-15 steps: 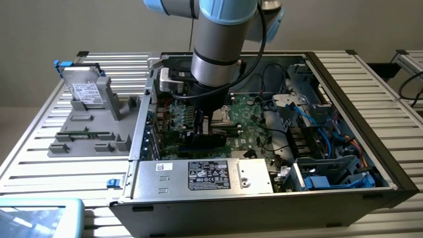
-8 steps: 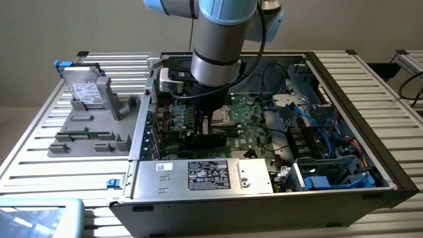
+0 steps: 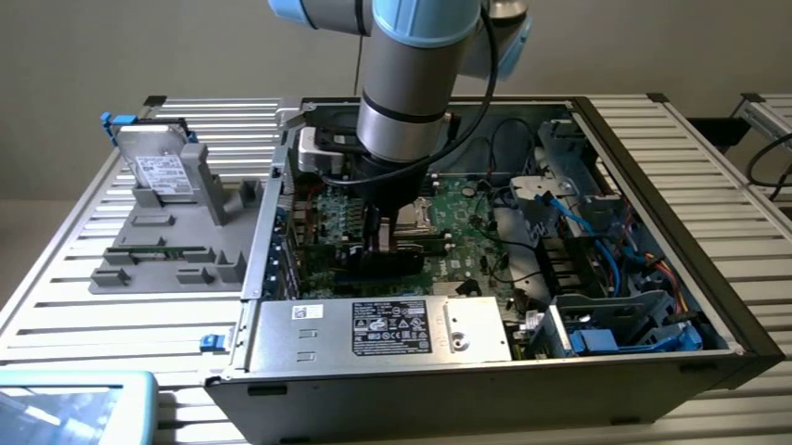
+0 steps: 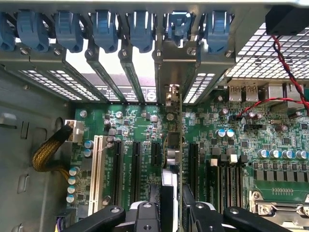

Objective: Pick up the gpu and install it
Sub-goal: 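Insert the gpu into the slot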

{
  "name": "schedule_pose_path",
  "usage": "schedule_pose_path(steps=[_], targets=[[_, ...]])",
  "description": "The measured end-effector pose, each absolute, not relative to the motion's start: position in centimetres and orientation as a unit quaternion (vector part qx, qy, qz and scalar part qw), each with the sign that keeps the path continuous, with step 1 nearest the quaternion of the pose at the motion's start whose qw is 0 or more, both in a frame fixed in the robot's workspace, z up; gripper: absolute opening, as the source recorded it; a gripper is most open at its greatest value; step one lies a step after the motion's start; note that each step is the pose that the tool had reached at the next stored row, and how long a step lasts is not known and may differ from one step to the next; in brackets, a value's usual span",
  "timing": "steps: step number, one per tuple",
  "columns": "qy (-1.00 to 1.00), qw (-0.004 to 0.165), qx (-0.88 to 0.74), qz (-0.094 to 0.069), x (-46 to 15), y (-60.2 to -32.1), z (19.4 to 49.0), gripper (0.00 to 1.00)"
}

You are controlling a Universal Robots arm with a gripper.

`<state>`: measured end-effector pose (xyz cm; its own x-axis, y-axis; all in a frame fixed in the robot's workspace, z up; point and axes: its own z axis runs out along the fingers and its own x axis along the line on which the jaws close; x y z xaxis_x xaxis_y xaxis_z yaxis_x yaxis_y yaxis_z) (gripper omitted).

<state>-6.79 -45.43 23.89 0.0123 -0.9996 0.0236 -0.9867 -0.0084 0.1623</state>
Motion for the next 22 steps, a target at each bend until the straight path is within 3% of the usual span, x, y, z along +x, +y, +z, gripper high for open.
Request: schedule_pose_path(steps=[22], targets=[[-0.701,0.066,0.708,-0.048,-6.84,-45.43,23.77,0.29]])
